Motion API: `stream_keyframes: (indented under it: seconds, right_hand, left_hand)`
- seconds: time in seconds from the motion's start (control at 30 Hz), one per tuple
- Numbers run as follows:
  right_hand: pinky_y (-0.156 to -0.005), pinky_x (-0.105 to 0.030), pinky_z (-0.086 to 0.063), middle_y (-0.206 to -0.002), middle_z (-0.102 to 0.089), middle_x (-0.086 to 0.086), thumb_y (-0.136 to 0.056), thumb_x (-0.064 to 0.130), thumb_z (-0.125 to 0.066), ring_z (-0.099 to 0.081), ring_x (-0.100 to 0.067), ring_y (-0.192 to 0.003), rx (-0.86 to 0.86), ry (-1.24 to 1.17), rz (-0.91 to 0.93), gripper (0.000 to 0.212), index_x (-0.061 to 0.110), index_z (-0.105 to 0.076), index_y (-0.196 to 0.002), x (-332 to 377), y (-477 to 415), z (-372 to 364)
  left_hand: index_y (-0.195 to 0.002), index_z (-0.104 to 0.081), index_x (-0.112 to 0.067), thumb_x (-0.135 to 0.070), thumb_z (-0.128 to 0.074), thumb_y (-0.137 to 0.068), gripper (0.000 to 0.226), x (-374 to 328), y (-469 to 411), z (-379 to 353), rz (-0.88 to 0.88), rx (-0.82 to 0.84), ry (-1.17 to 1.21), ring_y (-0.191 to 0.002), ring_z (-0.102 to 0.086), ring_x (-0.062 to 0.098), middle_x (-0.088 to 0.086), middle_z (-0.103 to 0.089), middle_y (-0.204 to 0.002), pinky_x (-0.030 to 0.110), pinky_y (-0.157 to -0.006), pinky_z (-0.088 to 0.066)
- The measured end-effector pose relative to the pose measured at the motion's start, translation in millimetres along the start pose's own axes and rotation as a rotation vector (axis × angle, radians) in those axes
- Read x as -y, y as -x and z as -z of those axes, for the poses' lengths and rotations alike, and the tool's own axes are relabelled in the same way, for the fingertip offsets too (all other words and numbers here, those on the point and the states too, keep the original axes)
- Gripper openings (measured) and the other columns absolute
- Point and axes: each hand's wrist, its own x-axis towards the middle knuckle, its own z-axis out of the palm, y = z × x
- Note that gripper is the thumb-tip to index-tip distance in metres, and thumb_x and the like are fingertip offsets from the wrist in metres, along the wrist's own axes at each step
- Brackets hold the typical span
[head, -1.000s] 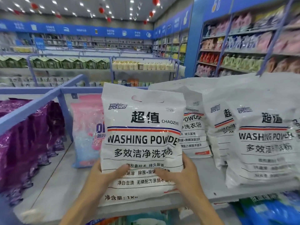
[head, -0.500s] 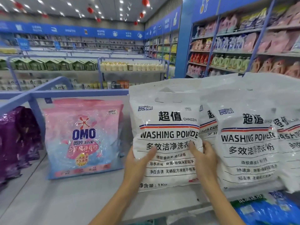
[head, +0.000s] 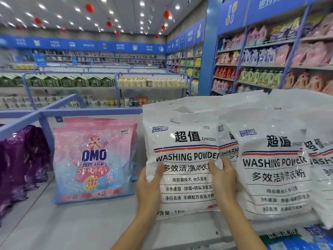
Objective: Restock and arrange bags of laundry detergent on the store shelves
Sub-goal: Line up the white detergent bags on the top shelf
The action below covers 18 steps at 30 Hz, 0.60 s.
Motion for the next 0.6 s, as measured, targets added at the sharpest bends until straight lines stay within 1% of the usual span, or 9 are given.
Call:
stream_keyframes:
  seconds: [0.03, 0.07, 0.13, 0.2, 0.27, 0.33, 0.47, 0.53, 0.6]
  right_hand:
    - [-0.066, -0.021, -0.038, -0.094, -0.064, 0.016, -0.101, 0.020, -0.058, -0.061, -0.018, -0.092, 0.012, 0.065, 0.026, 0.002, 0.022, -0.059, -0.102, 1.0, 5.5, 0.6]
    - [-0.073, -0.022, -0.040, -0.100, -0.060, 0.021, -0.103, 0.024, -0.056, -0.056, -0.015, -0.099, 0.034, 0.135, 0.057, 0.011, 0.024, -0.056, -0.113, -2.8, 10.1, 2.1]
    - [-0.097, -0.027, -0.039, -0.121, -0.053, 0.020, -0.102, 0.031, -0.057, -0.046, -0.007, -0.116, 0.077, 0.226, 0.121, 0.041, 0.027, -0.045, -0.142, -10.4, 23.2, 8.6]
    - [-0.109, -0.036, -0.038, -0.143, -0.047, 0.017, -0.095, 0.043, -0.066, -0.043, -0.006, -0.131, 0.135, 0.285, 0.193, 0.067, 0.034, -0.031, -0.152, -18.5, 38.1, 16.0]
    - [-0.111, -0.045, -0.041, -0.148, -0.043, 0.011, -0.086, 0.060, -0.068, -0.042, -0.012, -0.135, 0.203, 0.364, 0.190, 0.088, 0.035, -0.020, -0.155, -30.1, 49.3, 21.8]
    - [-0.116, -0.052, -0.037, -0.155, -0.038, 0.003, -0.079, 0.073, -0.063, -0.037, -0.019, -0.141, 0.219, 0.416, 0.156, 0.103, 0.029, -0.012, -0.158, -38.8, 51.8, 22.8]
    - [-0.120, -0.059, -0.026, -0.161, -0.029, -0.008, -0.077, 0.084, -0.051, -0.026, -0.031, -0.148, 0.220, 0.415, 0.140, 0.112, 0.023, -0.005, -0.159, -41.7, 38.5, 18.2]
    - [-0.122, -0.058, -0.021, -0.164, -0.024, -0.008, -0.085, 0.073, -0.056, -0.021, -0.031, -0.151, 0.216, 0.413, 0.156, 0.105, 0.022, -0.003, -0.160, -44.4, 34.9, 16.3]
    - [-0.123, -0.058, -0.020, -0.164, -0.024, -0.009, -0.092, 0.062, -0.058, -0.020, -0.030, -0.151, 0.216, 0.409, 0.182, 0.097, 0.021, -0.004, -0.160, -48.1, 35.0, 17.0]
  left_hand:
    - [-0.115, -0.064, -0.034, -0.062, -0.072, -0.081, 0.044, 1.8, 1.0, 2.6, -0.012, 0.012, -0.039, -0.097, -0.075, 0.015, -0.008, -0.077, -0.106, 0.048, -0.091, -0.059]
    - [-0.118, -0.058, -0.035, -0.063, -0.073, -0.078, 0.051, 3.9, 3.0, 5.8, -0.016, 0.037, -0.083, -0.099, -0.073, 0.012, -0.009, -0.074, -0.111, 0.044, -0.092, -0.058]
    - [-0.128, -0.042, -0.034, -0.051, -0.082, -0.077, 0.067, 6.5, 12.4, 13.4, -0.053, 0.143, -0.204, -0.108, -0.064, 0.001, -0.016, -0.061, -0.123, 0.029, -0.092, -0.054]
    - [-0.134, -0.031, -0.036, -0.029, -0.091, -0.073, 0.086, 14.4, 21.6, 22.3, -0.095, 0.276, -0.298, -0.115, -0.058, -0.005, -0.023, -0.052, -0.130, 0.018, -0.091, -0.050]
    - [-0.141, -0.027, -0.037, -0.011, -0.092, -0.068, 0.101, 27.5, 26.7, 29.0, -0.126, 0.368, -0.283, -0.127, -0.057, 0.004, -0.011, -0.052, -0.142, 0.030, -0.100, -0.052]
    - [-0.145, -0.023, -0.041, -0.007, -0.088, -0.066, 0.108, 38.3, 28.1, 28.2, -0.184, 0.347, -0.296, -0.137, -0.050, 0.012, -0.005, -0.045, -0.149, 0.042, -0.111, -0.046]
    - [-0.140, -0.017, -0.053, -0.025, -0.085, -0.065, 0.105, 45.5, 26.1, 12.0, -0.196, 0.236, -0.399, -0.143, -0.040, 0.016, -0.007, -0.038, -0.149, 0.049, -0.117, -0.038]
    - [-0.142, -0.015, -0.048, -0.033, -0.084, -0.065, 0.104, 46.9, 26.7, 12.7, -0.179, 0.236, -0.440, -0.142, -0.039, 0.018, -0.008, -0.039, -0.147, 0.050, -0.118, -0.037]
    - [-0.149, -0.014, -0.033, -0.039, -0.082, -0.069, 0.105, 41.9, 27.8, 14.2, -0.207, 0.261, -0.498, -0.144, -0.034, 0.018, -0.007, -0.035, -0.147, 0.046, -0.121, -0.032]
